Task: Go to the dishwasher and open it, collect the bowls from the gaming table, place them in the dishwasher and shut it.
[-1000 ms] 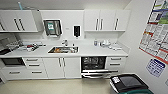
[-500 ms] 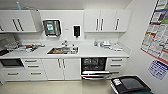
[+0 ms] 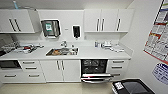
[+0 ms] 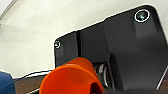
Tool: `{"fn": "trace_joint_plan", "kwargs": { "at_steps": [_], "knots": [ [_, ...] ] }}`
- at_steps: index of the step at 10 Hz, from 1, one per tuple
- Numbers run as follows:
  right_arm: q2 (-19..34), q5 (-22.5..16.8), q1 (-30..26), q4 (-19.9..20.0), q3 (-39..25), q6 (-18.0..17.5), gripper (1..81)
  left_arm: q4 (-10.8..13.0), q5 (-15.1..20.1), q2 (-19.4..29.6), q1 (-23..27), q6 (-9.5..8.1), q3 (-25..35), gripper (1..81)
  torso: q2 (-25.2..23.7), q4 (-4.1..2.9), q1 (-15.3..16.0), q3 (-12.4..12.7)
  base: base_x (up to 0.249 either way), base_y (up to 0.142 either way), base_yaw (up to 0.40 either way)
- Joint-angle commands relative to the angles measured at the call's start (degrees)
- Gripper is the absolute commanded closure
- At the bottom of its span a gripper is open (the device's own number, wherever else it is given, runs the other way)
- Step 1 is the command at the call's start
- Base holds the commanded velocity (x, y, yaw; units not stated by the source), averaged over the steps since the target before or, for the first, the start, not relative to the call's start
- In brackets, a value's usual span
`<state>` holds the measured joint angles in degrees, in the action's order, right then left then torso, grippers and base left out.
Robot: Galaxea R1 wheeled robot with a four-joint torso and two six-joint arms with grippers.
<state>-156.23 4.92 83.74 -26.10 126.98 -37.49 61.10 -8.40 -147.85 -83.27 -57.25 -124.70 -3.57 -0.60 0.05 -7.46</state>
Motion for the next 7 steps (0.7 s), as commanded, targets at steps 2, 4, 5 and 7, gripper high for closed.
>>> {"fn": "trace_joint_plan", "kwargs": {
  "at_steps": [2,4,5,7],
  "knots": [
    [0.8,-1.7,-3.2,-0.6,-0.9,0.0,81.1,0.2,1.0,1.4,2.8,-0.23,0.4,81.1,0.0,0.0,0.0,0.0,0.134,0.03,0.0],
    [0.8,-1.7,-3.2,-0.6,-0.9,0.0,81.1,0.2,1.0,1.4,2.9,-0.23,0.4,81.1,0.0,0.0,0.0,0.0,0.13,0.077,0.0],
    [0.8,-1.7,-3.1,-0.6,-0.9,0.0,81.1,0.2,1.0,1.4,2.9,-0.23,0.4,81.1,0.0,0.0,0.0,0.0,0.125,0.079,0.0],
    [0.8,-1.7,-3.1,-0.6,-0.9,0.0,81.1,0.2,1.0,1.4,2.9,-0.23,0.4,81.1,0.0,0.0,0.0,0.0,0.125,0.079,0.0]
  ]
}}
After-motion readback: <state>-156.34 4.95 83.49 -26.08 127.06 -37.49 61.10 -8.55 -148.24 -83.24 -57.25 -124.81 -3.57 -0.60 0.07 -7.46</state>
